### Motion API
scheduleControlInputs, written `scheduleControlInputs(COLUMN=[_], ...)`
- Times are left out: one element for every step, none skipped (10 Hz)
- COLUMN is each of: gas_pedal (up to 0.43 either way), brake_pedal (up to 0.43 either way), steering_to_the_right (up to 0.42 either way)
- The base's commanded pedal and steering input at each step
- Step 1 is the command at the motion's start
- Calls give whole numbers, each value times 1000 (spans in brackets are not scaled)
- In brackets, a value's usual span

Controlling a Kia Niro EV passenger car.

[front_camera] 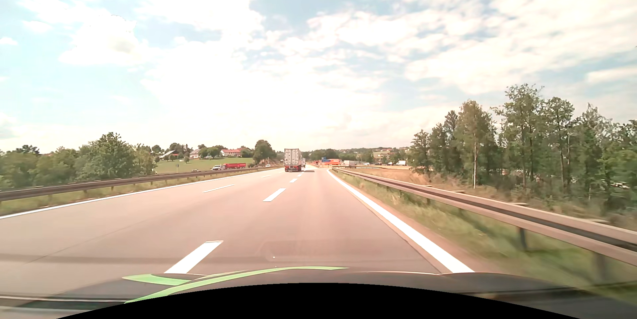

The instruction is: Follow the waypoints while adhering to traffic rules and regulations

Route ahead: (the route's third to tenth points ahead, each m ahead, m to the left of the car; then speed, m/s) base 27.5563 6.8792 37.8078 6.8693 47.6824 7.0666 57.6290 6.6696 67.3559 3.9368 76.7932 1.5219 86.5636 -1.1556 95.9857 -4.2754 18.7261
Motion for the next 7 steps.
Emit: scheduleControlInputs(gas_pedal=[0, 0, 0, 0, 0, 0, 0], brake_pedal=[18, 24, 37, 49, 61, 67, 67], steering_to_the_right=[-5, -5, -5, -5, -5, -3, -3])
